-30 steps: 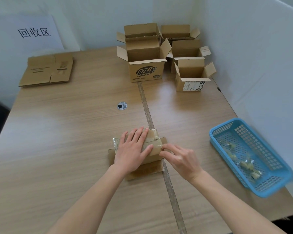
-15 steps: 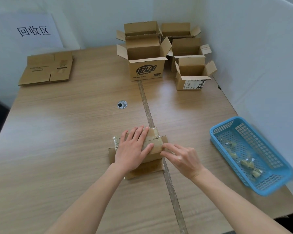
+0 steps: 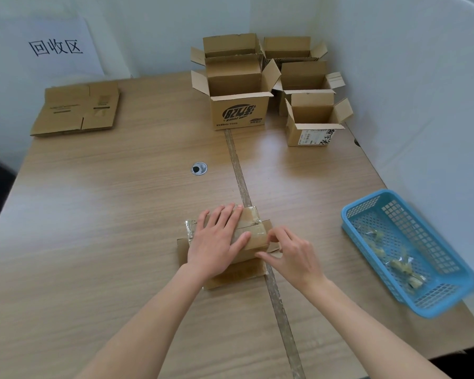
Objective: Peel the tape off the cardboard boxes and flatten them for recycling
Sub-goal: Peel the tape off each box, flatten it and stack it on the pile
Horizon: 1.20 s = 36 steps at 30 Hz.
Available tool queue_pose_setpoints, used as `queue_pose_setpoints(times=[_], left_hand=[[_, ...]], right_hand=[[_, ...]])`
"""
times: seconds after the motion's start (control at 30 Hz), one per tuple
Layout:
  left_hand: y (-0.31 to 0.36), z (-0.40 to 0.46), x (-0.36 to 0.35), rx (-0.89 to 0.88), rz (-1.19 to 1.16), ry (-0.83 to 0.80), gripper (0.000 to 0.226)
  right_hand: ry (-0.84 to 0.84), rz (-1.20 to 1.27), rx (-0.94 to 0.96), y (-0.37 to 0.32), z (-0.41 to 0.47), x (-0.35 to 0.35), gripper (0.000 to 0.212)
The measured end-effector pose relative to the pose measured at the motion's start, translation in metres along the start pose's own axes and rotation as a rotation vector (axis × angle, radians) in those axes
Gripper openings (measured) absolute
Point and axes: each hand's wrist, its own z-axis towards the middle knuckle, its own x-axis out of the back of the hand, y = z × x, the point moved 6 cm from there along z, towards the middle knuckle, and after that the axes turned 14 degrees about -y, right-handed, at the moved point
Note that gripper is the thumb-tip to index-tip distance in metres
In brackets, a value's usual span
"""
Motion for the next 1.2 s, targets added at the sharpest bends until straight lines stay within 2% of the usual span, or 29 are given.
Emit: queue_pose_setpoints(times=[0.2, 0.3, 0.43, 0.6, 0.73, 0.83, 1.03, 1.2], left_hand=[[-0.001, 0.0, -0.001, 0.0, -0.009, 0.001, 0.074], [0.0, 0.0, 0.0, -0.001, -0.012, 0.004, 0.074], [0.0, -0.001, 0.001, -0.004, -0.011, 0.012, 0.074], [0.0, 0.0, 0.0, 0.004, -0.015, 0.003, 0.074], [0.0, 0.001, -0.001, 0.004, -0.011, 0.001, 0.075], [-0.001, 0.002, -0.002, 0.011, -0.008, -0.005, 0.075], [0.0, 0.001, -0.003, 0.004, -0.014, 0.0, 0.073], [0.001, 0.0, -0.003, 0.003, -0.014, 0.002, 0.073]], right_hand=[[-0.033, 0.065, 0.046, -0.002, -0.004, -0.001, 0.014], [-0.014, 0.037, 0.068, -0.002, -0.008, 0.001, 0.01], [0.001, -0.034, 0.088, -0.007, -0.006, 0.001, 0.009], [0.084, -0.159, 0.095, -0.013, -0.003, 0.003, 0.018], [0.139, -0.225, 0.173, -0.016, -0.004, 0.002, 0.011], [0.175, -0.236, 0.185, -0.017, -0.004, 0.002, 0.01], [0.201, -0.162, 0.152, -0.014, -0.01, 0.004, 0.022], [0.187, -0.193, 0.187, -0.013, -0.01, 0.012, 0.012]])
